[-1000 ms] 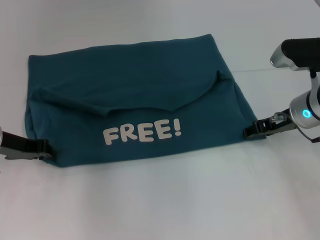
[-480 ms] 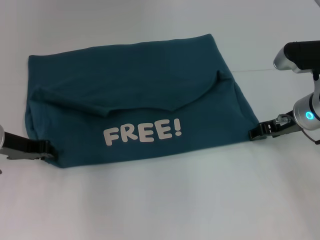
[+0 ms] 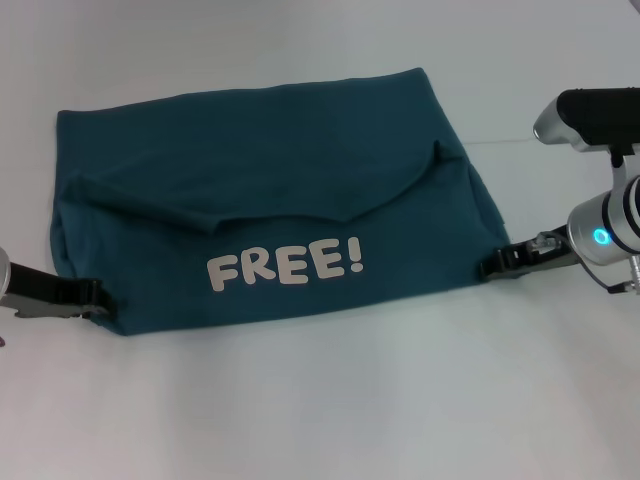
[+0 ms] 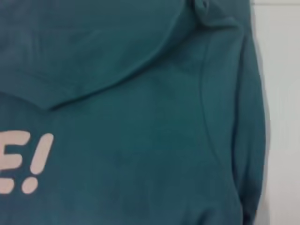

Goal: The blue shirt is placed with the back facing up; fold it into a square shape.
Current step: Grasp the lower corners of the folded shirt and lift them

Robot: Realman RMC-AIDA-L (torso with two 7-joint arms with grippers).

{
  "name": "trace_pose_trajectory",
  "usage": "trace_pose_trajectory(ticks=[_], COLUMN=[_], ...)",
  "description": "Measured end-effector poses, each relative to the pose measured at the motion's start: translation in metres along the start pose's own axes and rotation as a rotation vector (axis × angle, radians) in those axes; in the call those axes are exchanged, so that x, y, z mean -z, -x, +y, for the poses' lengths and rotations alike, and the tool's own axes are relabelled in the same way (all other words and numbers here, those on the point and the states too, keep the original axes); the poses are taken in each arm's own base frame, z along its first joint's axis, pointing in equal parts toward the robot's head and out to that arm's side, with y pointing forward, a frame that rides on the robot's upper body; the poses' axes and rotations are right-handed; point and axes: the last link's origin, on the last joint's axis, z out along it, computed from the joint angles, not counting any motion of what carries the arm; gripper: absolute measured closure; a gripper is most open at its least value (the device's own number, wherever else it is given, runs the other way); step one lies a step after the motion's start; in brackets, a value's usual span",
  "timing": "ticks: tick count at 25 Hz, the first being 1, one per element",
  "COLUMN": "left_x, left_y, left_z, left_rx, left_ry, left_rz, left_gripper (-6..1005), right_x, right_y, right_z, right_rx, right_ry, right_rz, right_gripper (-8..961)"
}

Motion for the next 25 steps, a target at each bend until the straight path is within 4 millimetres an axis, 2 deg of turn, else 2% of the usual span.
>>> trace_pose_trajectory(ticks=[5,16,19,25], left_x=[0.000,0.000,0.001,0.013], left_y=[0.000,0.004,0.007,0.027], left_z=[0.000,-0.005,-0.007,-0.010], left_rx=[0.001,0.013,0.015,0.000], left_ry=[0.000,0.001,0.005,0.069], left_rz=[-0.001,0.006,-0.004,-0.121], left_gripper=[836,836,837,837], right_x=[-0.001,0.002,0.010,0.037], right_y=[0.002,0.004,0.004,-0.006], right_z=[0.000,0.004,0.007,0.009], right_rx=[0.000,0.074,0.117,0.212], right_ry=[0.023,0.039,0.060,0.124], right_rz=[-0.031,-0.033,-0.003,0.121], right_gripper=[480,849,853,859])
